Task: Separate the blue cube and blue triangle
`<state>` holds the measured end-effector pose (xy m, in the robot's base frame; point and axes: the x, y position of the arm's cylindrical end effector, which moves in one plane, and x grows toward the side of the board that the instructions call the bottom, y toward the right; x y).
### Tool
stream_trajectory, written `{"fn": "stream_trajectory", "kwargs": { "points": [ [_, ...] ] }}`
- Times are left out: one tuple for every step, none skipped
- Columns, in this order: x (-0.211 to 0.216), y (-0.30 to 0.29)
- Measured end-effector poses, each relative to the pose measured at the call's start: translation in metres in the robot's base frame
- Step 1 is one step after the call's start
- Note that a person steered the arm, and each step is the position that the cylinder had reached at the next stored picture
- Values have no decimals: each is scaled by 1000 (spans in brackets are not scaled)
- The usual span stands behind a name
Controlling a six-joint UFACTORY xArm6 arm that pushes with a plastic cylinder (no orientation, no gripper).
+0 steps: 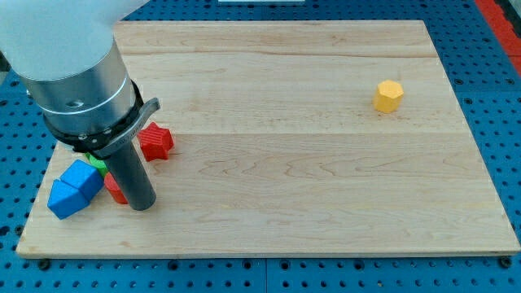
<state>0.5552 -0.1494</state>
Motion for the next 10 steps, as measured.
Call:
{"fn": "stream_trajectory", "kwargs": {
  "points": [
    [37,16],
    [63,7],
    [62,-45],
    [57,-111],
    [35,-154],
    [4,-133],
    [-14,-82],
    [-28,-35],
    [-41,15],
    [-59,46]
  ]
}}
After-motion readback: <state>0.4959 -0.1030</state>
